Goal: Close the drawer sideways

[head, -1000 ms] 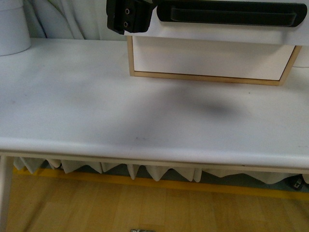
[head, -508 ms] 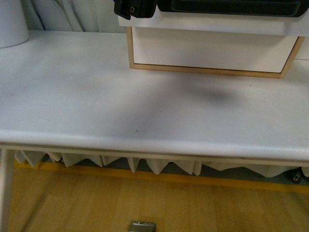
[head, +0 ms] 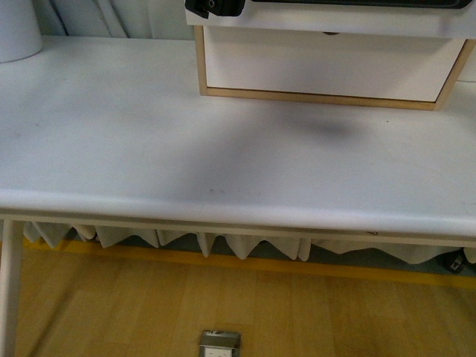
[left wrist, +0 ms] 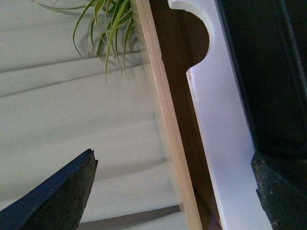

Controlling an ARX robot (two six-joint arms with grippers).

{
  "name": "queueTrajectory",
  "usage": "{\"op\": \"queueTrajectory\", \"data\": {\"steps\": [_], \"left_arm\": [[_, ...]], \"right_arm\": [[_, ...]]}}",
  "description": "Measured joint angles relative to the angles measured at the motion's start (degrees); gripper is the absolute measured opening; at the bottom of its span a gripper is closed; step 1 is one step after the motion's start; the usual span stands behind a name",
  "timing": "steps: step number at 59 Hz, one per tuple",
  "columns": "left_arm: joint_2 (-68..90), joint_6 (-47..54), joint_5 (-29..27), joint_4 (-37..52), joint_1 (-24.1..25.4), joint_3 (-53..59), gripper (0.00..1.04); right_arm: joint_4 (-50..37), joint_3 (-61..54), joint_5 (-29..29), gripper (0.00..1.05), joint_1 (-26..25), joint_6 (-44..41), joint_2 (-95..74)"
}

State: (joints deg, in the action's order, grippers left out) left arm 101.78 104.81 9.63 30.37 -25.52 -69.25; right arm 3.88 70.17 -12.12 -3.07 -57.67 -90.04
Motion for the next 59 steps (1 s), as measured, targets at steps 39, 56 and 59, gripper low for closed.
{"op": "queueTrajectory", "data": {"steps": [39,56,59], "left_arm": [[13.94,-0.13,-1.03,-1.57,0.42,-18.16,0.98],[15.45,-1.25,-1.16,-1.57,0.52,-19.98,0.98],[15.45,-1.40,-1.16,-1.57,0.63,-19.98,0.98]], "right_arm": [[-10.12,8.81,2.10,0.95,0.50,6.73,-13.11],[-12.17,9.62,2.56,0.95,0.59,8.90,-15.30],[-12.17,9.60,2.38,0.95,0.59,9.01,-15.30]]}}
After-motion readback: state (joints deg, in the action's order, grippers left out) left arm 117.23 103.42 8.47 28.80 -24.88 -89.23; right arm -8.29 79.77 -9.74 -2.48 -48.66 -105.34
